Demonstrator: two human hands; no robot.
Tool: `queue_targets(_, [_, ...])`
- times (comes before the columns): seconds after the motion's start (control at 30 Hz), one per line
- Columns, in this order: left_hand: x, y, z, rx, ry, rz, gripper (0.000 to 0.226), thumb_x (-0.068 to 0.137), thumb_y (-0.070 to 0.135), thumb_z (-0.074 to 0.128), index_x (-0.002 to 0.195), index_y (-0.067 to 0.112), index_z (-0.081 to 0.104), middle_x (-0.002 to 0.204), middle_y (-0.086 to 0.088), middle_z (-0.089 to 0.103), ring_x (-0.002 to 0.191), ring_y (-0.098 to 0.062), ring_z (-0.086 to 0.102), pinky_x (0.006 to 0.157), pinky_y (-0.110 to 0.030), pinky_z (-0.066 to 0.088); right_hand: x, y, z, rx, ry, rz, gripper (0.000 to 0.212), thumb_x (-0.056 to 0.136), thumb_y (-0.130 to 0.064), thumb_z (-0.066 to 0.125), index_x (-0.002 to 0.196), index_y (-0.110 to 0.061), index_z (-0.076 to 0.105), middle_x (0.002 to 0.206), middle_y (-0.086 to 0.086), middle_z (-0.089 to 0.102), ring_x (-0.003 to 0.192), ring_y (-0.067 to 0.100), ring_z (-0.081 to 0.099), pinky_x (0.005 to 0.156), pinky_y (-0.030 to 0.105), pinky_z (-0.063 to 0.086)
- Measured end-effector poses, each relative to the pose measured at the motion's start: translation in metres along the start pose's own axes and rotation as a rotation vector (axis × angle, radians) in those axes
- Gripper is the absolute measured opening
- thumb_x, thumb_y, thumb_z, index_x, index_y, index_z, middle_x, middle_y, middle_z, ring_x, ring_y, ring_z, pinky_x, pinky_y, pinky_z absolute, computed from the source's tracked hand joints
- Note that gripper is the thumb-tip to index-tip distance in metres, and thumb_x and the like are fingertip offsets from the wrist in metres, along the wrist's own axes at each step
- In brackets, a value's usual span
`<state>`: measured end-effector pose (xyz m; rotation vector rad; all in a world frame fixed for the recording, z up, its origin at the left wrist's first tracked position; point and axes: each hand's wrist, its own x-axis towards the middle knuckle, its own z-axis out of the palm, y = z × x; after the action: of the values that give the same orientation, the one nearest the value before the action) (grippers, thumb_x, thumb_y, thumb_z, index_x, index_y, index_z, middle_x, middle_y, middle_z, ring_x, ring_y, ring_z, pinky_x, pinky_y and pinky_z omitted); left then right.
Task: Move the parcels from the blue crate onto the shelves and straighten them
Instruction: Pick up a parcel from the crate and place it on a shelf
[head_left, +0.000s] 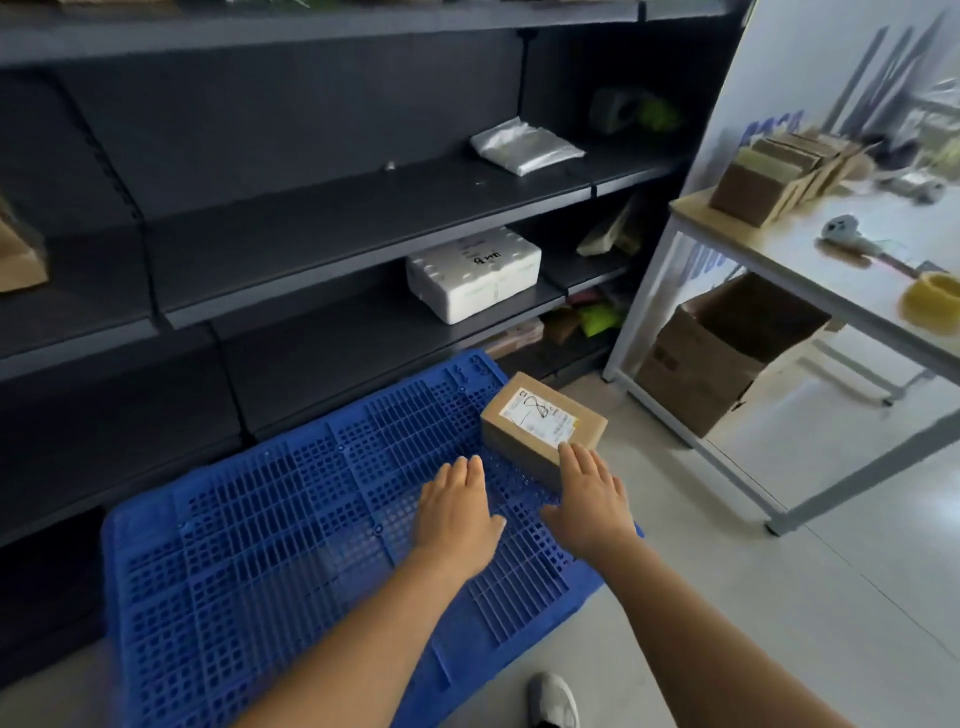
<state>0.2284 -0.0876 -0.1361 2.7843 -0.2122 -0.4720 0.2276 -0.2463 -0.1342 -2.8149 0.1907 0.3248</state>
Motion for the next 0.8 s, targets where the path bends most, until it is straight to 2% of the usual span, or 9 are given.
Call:
queue_targets(0.23, [0.085, 0.06, 0.046, -0.185, -0.122, -0.225, 0.092, 0.093, 0.05, 0.053, 0.154, 0.012, -0.005, 0.162, -0.005, 0.005, 0.148, -0.023, 0.009, 0.119, -0.036, 0.015, 0.111, 0.081, 0.0, 0.034, -0.139, -0.044, 0.087, 0.086, -0.038, 0.064, 0.153, -0.019, 0.012, 0.159, 0.0, 0.015, 0.147, 0.024, 0.011, 0.118, 0.042, 0.02])
queue_targets(0.4, [0.135, 0.09, 0.076, -0.38, -0.16, -0.357, 0.1, 0.089, 0.046, 0.061, 0.153, 0.016, -0.009, 0.161, -0.005, 0.008, 0.146, -0.026, 0.019, 0.114, -0.036, 0.026, 0.178, 0.116, 0.011, 0.098, -0.228, -0.065, 0.094, 0.08, -0.036, 0.072, 0.151, -0.021, 0.013, 0.154, 0.0, 0.022, 0.14, 0.025, 0.027, 0.113, 0.04, 0.03])
queue_targets(0.57, [0.175, 0.102, 0.103, -0.548, -0.134, -0.509, 0.104, 0.087, 0.042, 0.065, 0.153, 0.016, -0.012, 0.159, -0.004, 0.02, 0.141, -0.024, 0.031, 0.109, -0.037, 0.036, 0.223, 0.134, 0.034, 0.139, -0.329, -0.047, 0.105, 0.077, -0.037, 0.073, 0.154, -0.021, 0.003, 0.159, 0.001, 0.008, 0.146, 0.025, 0.011, 0.118, 0.039, 0.021])
queue_targets(0.67, [0.184, 0.104, 0.113, -0.716, -0.11, -0.592, 0.099, 0.088, 0.03, 0.068, 0.153, 0.013, -0.006, 0.152, -0.001, 0.033, 0.136, -0.02, 0.038, 0.103, -0.03, 0.038, 0.236, 0.136, 0.046, 0.176, -0.381, -0.027, 0.099, 0.074, -0.037, 0.071, 0.15, -0.022, 0.009, 0.152, 0.001, 0.023, 0.141, 0.025, 0.02, 0.113, 0.039, 0.025])
queue_targets(0.8, [0.187, 0.097, 0.129, -0.828, -0.107, -0.669, 0.082, 0.085, 0.027, 0.072, 0.147, 0.019, 0.019, 0.136, 0.005, 0.052, 0.12, -0.017, 0.054, 0.088, -0.023, 0.045, 0.234, 0.129, 0.058, 0.218, -0.419, -0.009, 0.094, 0.069, -0.034, 0.072, 0.144, -0.029, 0.015, 0.129, -0.001, 0.033, 0.125, 0.025, 0.036, 0.105, 0.038, 0.039])
